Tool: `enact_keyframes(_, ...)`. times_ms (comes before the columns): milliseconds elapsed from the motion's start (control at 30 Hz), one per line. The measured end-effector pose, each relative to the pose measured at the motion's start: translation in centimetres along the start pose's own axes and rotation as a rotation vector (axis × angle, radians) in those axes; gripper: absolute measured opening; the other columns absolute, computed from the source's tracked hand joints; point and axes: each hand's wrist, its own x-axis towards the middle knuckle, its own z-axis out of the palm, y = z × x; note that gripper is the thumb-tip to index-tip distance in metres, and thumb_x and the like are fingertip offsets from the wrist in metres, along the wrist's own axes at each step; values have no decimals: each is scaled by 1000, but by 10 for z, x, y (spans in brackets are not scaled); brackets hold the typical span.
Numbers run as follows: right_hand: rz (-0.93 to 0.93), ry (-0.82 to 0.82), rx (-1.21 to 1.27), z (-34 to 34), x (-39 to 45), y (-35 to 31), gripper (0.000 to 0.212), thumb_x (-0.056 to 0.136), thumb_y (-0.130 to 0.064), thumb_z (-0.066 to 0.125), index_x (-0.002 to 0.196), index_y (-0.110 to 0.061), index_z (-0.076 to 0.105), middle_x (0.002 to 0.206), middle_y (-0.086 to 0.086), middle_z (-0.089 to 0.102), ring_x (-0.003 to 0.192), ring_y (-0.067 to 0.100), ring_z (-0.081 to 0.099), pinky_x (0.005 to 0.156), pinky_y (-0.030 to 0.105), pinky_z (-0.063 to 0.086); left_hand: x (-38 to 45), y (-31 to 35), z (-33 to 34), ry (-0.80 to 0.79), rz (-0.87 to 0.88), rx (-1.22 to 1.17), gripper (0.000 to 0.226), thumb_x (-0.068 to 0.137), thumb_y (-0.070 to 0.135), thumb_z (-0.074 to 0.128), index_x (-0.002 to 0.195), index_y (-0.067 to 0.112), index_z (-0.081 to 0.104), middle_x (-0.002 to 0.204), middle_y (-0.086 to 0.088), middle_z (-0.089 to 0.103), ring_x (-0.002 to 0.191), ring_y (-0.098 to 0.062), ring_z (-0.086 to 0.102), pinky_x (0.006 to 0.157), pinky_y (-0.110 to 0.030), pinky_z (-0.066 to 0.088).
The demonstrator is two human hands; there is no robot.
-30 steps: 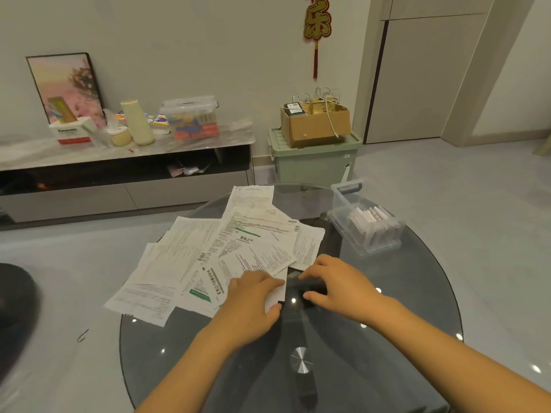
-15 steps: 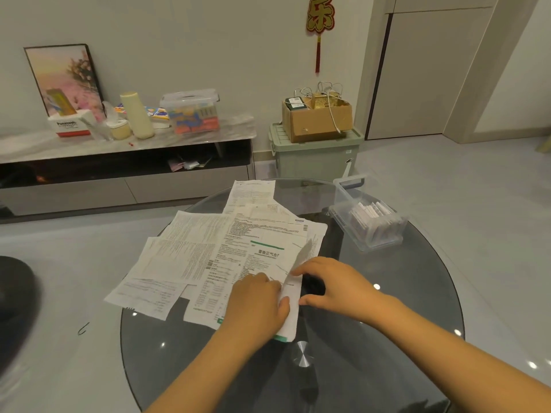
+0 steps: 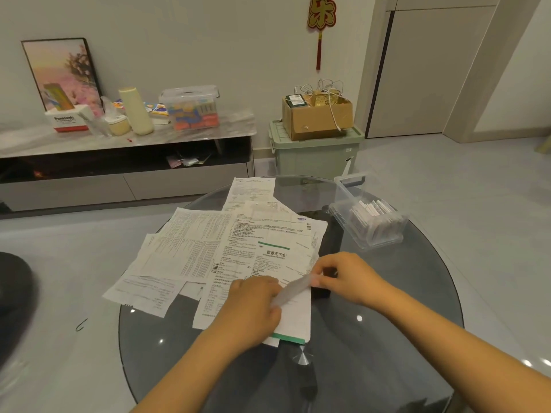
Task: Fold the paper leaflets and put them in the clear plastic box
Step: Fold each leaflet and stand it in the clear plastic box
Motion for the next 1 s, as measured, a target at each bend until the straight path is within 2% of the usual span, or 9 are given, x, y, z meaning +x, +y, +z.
enact_keyframes(67, 43, -25, 50, -5, 0, 3, 9, 86, -25, 66, 89, -18, 70, 85, 0, 67, 70, 8, 55, 68, 19, 45, 2, -3, -1, 31, -3, -105, 10, 87, 22, 49, 86, 26, 59, 93, 10, 61, 88, -9, 50, 97, -26, 32)
enact_keyframes(200, 129, -78, 189, -8, -1, 5, 19, 82, -31, 70, 89, -13, 70, 80, -1, 67, 65, 6, 55, 65, 20, 47, 0, 4, -11, 68, -60, -299, 8, 86, 32, 53, 79, 29, 50, 77, 6, 59, 68, -9, 51, 60, -24, 37)
enact_keyframes(300, 182, -66, 311, -6, -4, 2, 25, 82, -34, 70, 88, -9, 70, 82, 1, 69, 68, 7, 56, 56, 14, 46, -1, 11, -15, 63, -72, -359, 11, 86, 36, 50, 88, 25, 51, 78, 7, 58, 66, -9, 53, 56, -24, 38)
enact_keyframes(434, 251, -84, 259, -1, -4, 1, 25, 83, -35, 68, 79, -11, 68, 79, 6, 69, 70, 12, 58, 58, 19, 45, 3, 11, -9, 129, -110, -328, 14, 91, 37, 51, 95, 24, 46, 82, 11, 54, 68, -4, 51, 55, -20, 34)
enact_keyframes(534, 280, -73, 219, 5, -4, -1, 22, 81, -29, 71, 82, -8, 66, 79, 10, 72, 66, 12, 61, 61, 21, 47, 9, 7, -5, 171, -162, -342, 26, 89, 38, 58, 106, 28, 40, 95, 11, 54, 75, -3, 52, 59, -18, 38)
enact_keyframes(667, 283, -64, 192, 9, -3, -2, 18, 81, -19, 71, 90, -9, 59, 82, 10, 73, 61, 10, 63, 76, 31, 54, 16, 1, 0, 241, -204, -413, 70, 81, 35, 70, 137, 29, 28, 126, 5, 48, 105, -13, 54, 86, -25, 45)
enact_keyframes(734, 281, -73, 200, 8, -2, -3, 20, 81, -15, 69, 90, -12, 52, 83, 9, 73, 58, 10, 63, 74, 32, 54, 16, -2, 1, 237, -193, -389, 79, 80, 36, 72, 142, 30, 23, 133, 5, 41, 109, -11, 52, 91, -25, 45)
enact_keyframes(867, 305, -101, 275, 6, -3, -6, 27, 84, -13, 66, 98, -16, 42, 75, 1, 71, 52, 9, 59, 44, 14, 40, 13, -8, 7, 149, -84, -187, 58, 78, 44, 70, 129, 33, 47, 141, 9, 26, 131, -11, 28, 105, -24, 27)
enact_keyframes(1000, 334, -148, 404, 3, -4, -7, 33, 85, -10, 64, 105, -21, 40, 70, 2, 70, 50, 11, 56, 38, 14, 33, 12, -7, 10, 63, 40, -18, 49, 76, 59, 64, 117, 35, 58, 138, 16, 31, 132, -6, 19, 102, -23, 8)
